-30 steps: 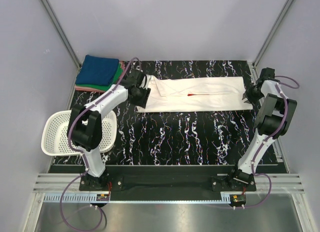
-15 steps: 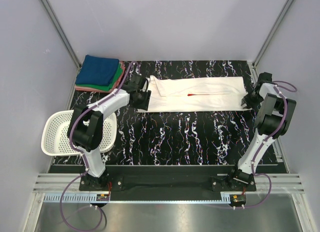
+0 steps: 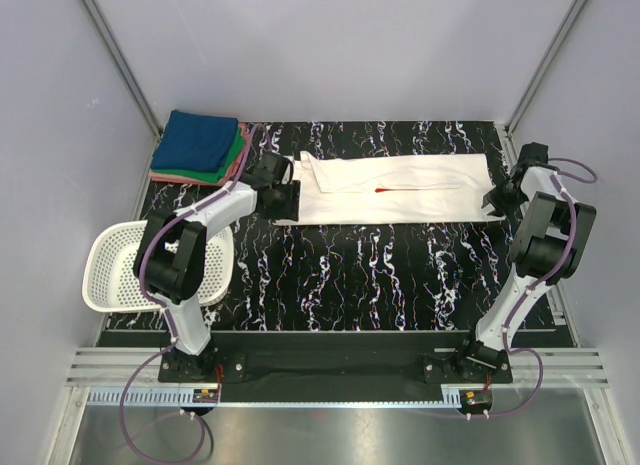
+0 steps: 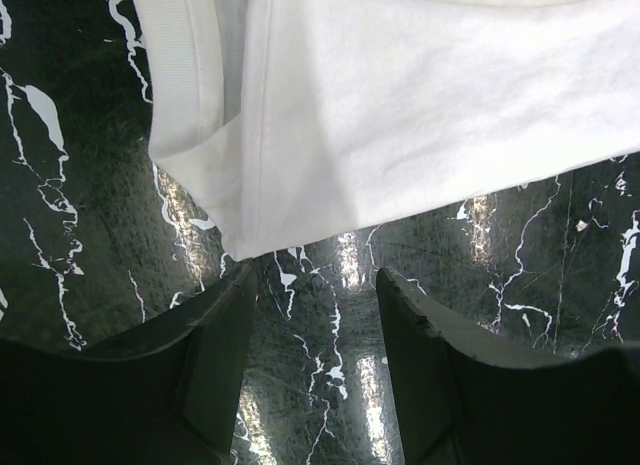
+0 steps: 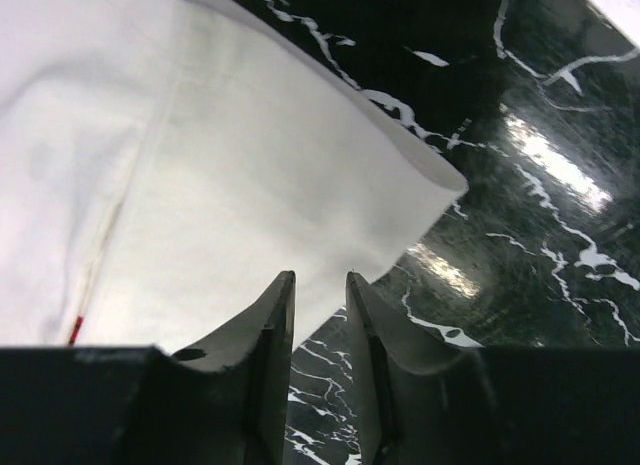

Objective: Fold and stack the t-shirts
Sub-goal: Fold the tshirt

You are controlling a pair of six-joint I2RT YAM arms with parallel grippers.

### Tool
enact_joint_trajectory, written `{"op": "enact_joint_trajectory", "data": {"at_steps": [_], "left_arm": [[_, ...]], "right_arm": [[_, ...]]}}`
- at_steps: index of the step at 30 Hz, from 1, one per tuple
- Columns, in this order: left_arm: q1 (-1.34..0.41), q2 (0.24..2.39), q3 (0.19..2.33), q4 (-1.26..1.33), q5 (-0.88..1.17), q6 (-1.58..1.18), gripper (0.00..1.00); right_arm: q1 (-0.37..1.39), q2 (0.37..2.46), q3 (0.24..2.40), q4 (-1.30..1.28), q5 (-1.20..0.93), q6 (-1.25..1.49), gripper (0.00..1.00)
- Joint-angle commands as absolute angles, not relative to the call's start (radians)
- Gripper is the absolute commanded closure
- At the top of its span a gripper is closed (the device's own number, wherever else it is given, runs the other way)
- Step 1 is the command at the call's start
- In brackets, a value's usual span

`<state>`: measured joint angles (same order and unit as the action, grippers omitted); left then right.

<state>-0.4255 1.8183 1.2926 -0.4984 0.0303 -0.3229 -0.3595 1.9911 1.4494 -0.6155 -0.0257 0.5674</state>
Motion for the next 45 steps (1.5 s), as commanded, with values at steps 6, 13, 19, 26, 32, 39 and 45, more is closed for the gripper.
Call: {"op": "enact_joint_trajectory", "data": {"at_steps": [6,13,19,26,32,39,45], "left_arm": [[-0.419,1.828,1.296,-0.403,0.049,-0.330,0.43],[-0.419,1.853,1.310,-0.459,0.028,-0.318,0.44],[-0.419,1.852,1.266,-0.391,0.024,-0.304,0.43],[-0.420,1.790,1.310,-0.428,0.087,-0.259,0.41],[-0.400,1.825,1.333,-0.469,0.034,-0.267,0.41],[-0.377,1.859,1.327,-0.437,0.040,-0.294,0.47],[-0.370,1.910,1.381,-0.462,0.071,-0.298,0.48]], "right_arm": [[-0.347,2.034,1.575,-0.578,-0.170,0.506,0.84],[-0.342,2.134,1.660,-0.606,-0.167,0.471,0.89],[-0.341,2.155,1.632,-0.589,-0.147,0.471,0.90],[-0.341,2.158,1.626,-0.604,-0.106,0.462,0.91],[-0.341,2.157,1.631,-0.606,-0.109,0.466,0.92],[-0.341,2.157,1.640,-0.614,-0.101,0.462,0.92],[-0.341,2.171,1.647,-0.633,-0.081,0.468,0.94]]}}
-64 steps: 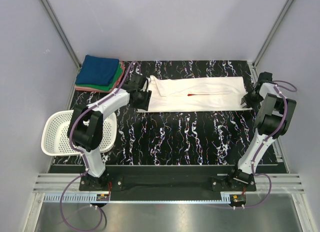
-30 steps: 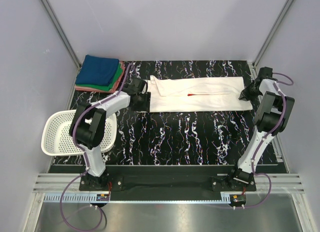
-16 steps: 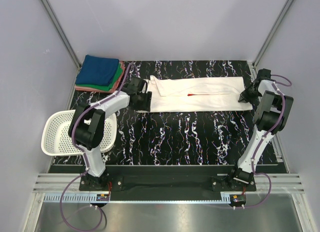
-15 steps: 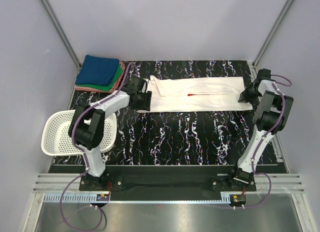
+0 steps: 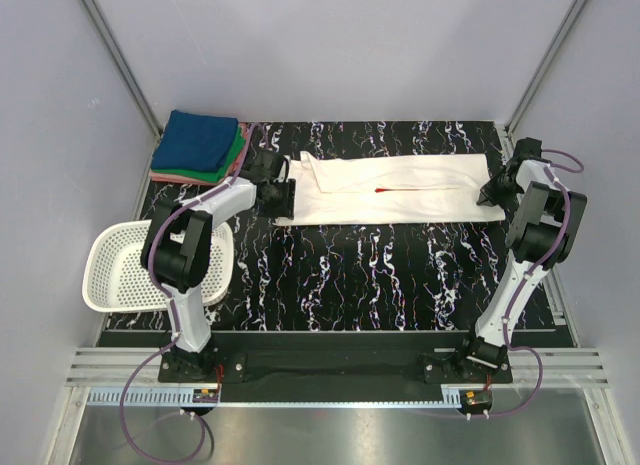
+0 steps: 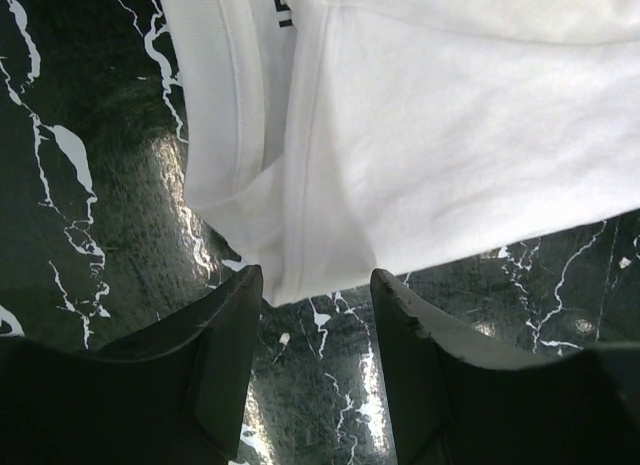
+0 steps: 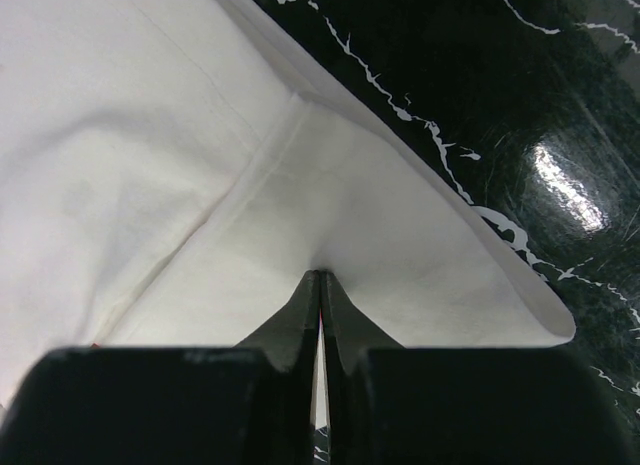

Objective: Fold and stack the t-shirts
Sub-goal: Fold the tshirt

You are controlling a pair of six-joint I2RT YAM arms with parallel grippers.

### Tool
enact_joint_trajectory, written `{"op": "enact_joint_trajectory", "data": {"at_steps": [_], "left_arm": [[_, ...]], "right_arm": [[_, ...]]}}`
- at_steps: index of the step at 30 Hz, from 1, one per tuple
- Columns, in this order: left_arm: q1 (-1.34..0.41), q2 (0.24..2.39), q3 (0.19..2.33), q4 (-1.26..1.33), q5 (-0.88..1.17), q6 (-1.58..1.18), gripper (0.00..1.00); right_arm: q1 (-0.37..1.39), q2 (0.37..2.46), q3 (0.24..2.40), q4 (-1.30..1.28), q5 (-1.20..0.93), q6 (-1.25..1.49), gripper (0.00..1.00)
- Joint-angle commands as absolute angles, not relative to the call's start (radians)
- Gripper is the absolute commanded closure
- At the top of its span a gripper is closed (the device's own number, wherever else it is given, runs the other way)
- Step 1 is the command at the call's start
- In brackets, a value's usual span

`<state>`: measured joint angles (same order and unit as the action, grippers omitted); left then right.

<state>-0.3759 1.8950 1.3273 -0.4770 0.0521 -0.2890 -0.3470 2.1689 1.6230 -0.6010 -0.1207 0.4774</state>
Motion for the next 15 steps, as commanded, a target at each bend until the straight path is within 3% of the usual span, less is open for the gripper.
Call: {"op": "enact_joint_trajectory", "data": {"at_steps": [1,4,5,6,7,10,15], "left_arm": [[-0.370,1.920,1.381,-0.469,0.081,-0.301,0.48],[-0.370,1.927,1.361,-0.463,0.091,-0.302,0.50],[-0.370,1.930,1.358,-0.463,0.089,-0.308,0.55],[-0.368,1.930,1.356,-0.469,0.084,-0.308,0.62],[-0.368,1.930,1.353,-0.474,0.077,-0.311,0.79],[-0.368,1.919,1.350,-0.497,0.072,-0.319,0.98],[-0.368,1.859,1.296,-0.502,0.069,-0.331,1.00]], "right_arm": [[-0.341,2.175,1.651,-0.640,-0.077,0.465,0.94],[-0.341,2.177,1.654,-0.649,-0.071,0.465,0.96],[-0.341,2.172,1.652,-0.647,-0.071,0.466,0.97],[-0.341,2.171,1.649,-0.649,-0.064,0.468,0.98],[-0.341,2.171,1.651,-0.655,-0.058,0.469,0.98],[-0.341,2.172,1.654,-0.675,-0.038,0.474,1.00],[-0.341,2.142,1.594,-0.696,-0.006,0.508,1.00]]}}
